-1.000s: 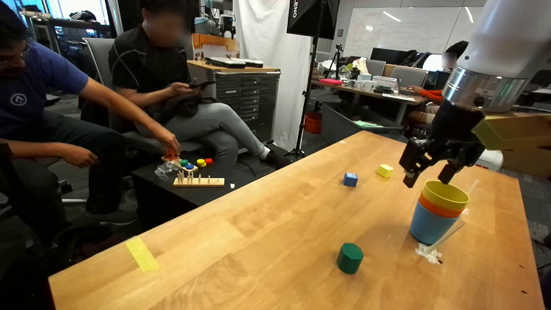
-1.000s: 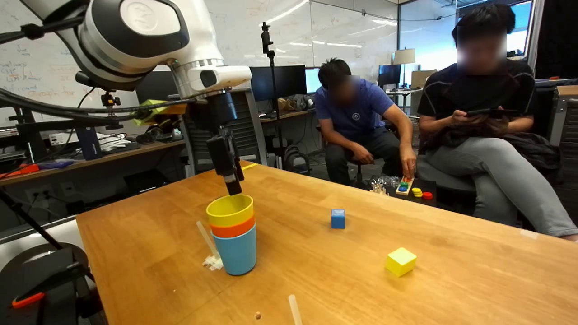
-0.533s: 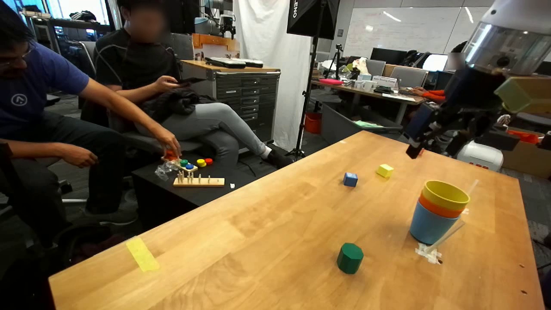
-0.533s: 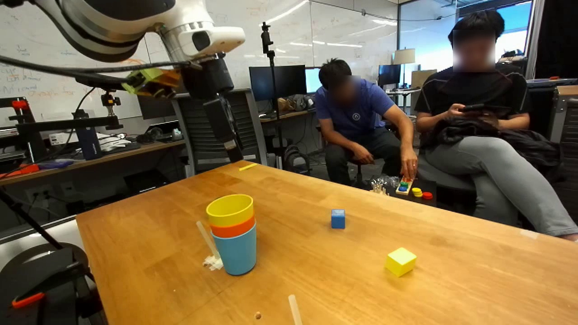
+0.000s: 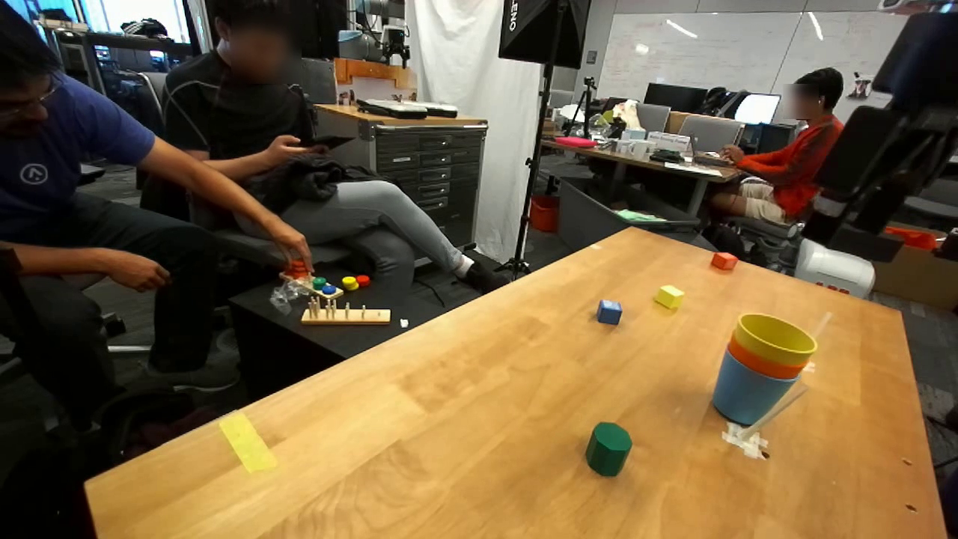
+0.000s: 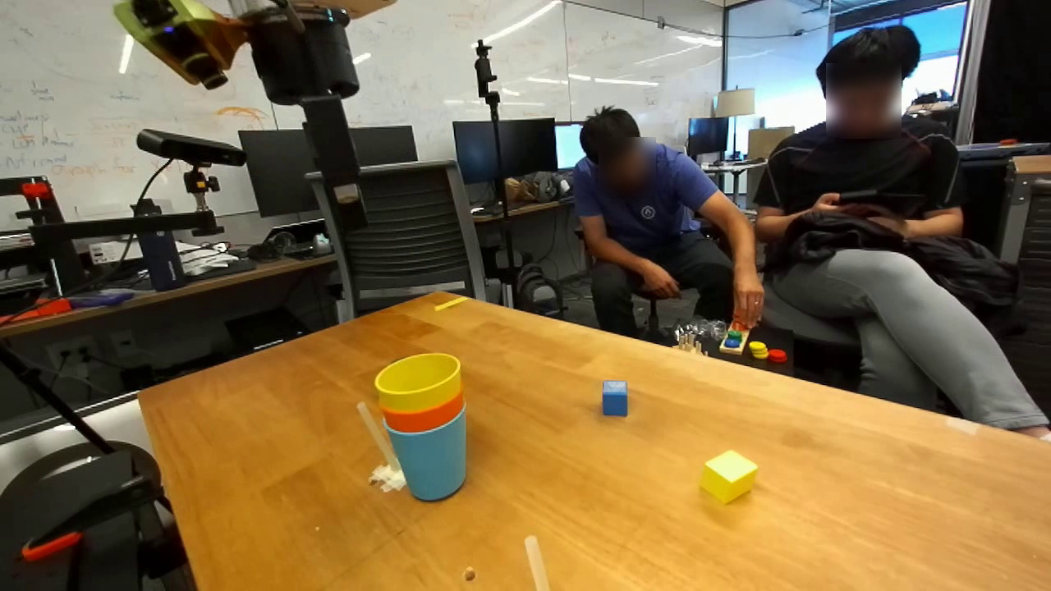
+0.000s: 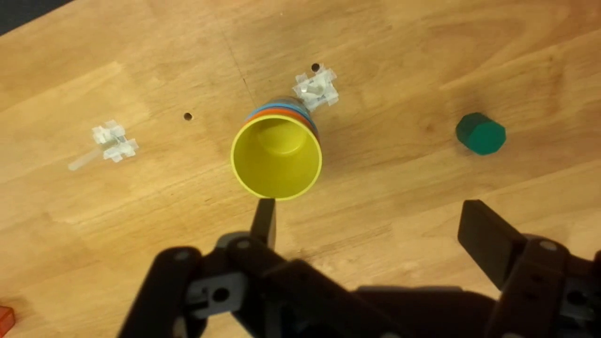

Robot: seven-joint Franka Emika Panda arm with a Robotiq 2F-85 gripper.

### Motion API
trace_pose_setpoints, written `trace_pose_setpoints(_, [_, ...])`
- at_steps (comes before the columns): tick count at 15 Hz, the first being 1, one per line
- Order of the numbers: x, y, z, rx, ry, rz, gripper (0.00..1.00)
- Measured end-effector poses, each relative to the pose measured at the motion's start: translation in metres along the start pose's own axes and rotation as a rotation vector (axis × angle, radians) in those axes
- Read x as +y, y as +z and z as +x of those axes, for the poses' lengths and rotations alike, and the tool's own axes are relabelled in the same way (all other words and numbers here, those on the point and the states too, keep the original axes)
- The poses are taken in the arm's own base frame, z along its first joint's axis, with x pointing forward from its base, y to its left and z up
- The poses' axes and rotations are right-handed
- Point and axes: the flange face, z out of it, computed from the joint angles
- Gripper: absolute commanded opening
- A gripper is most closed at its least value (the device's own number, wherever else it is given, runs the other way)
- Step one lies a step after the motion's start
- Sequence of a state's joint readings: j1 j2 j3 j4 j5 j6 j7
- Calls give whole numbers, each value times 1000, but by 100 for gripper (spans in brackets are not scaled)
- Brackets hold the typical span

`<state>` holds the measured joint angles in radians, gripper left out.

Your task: Put the yellow cup in the orange cup and the orange cup in the blue cup

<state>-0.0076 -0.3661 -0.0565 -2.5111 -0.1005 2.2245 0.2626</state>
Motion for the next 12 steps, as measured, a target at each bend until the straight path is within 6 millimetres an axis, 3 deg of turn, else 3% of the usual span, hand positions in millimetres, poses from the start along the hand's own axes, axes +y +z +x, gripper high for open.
trace_pose_setpoints(4, [4, -17, -10, -21, -38, -7, 100])
trace_pose_setpoints(12, [4, -17, -11, -23, -42, -7, 100])
